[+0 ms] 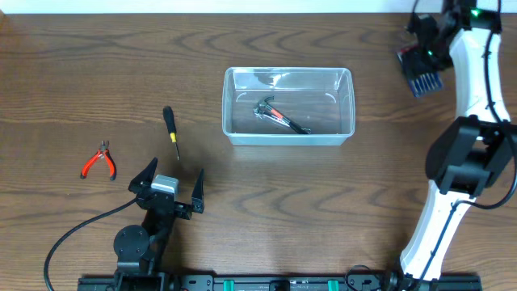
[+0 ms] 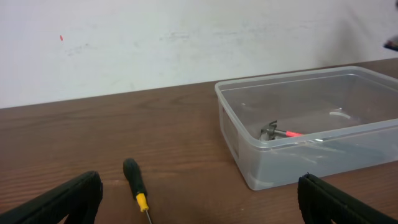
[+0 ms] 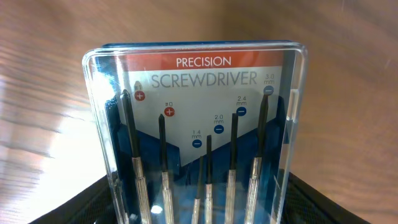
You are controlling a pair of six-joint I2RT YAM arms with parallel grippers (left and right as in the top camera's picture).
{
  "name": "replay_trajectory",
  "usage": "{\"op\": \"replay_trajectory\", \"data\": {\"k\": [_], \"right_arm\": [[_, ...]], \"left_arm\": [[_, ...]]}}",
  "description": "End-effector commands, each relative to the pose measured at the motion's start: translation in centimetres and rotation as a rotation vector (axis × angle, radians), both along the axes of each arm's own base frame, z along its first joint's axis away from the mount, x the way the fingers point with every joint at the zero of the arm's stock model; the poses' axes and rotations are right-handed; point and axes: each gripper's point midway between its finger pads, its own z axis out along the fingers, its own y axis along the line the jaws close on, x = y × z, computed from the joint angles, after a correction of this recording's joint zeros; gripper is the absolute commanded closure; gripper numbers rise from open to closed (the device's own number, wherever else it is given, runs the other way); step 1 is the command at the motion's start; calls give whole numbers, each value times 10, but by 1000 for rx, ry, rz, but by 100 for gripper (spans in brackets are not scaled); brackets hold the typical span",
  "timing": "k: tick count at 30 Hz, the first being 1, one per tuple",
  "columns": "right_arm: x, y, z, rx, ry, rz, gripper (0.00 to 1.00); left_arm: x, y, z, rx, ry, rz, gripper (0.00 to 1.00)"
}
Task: Pack container
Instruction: 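Lift the screwdriver box and carry it over the container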
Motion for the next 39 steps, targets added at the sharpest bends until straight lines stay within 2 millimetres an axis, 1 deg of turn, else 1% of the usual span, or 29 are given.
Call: {"op": "replay_trajectory", "data": {"k": [1,4,8,11,14,17,19,25,29,32,39], "right_arm": [[13,24,19,4,-51,38,55],[18,46,32,9,-79,80,55],[21,81,48,36,-110,147,55],[21,105,55,46,-124,193,55],[21,134,62,55,-140,247,55],[19,158,66,58,-150,292,55],[15,178,67,69,-149,329,55],[0,230,66,90,-134,431,55],[-12,258,65,91,-124,493,55],[-22,274,63,92,-104,528,55],[-44,300,59,91,-60,587,54]], "left_arm": [[-1,-3,-16,-10,45,-19,2],[-1,-3,-16,-10,45,-19,1],[-1,-3,-16,-10,45,-19,1],[-1,-3,-16,-10,45,-19,1],[-1,-3,-16,-10,45,-19,2],[-1,-3,-16,-10,45,-19,2],[-1,-3,-16,-10,45,-19,2],[-1,-3,-16,-10,45,-19,2],[-1,-3,-16,-10,45,-19,2],[-1,-3,-16,-10,45,-19,2],[-1,-3,-16,-10,45,-19,2]]}}
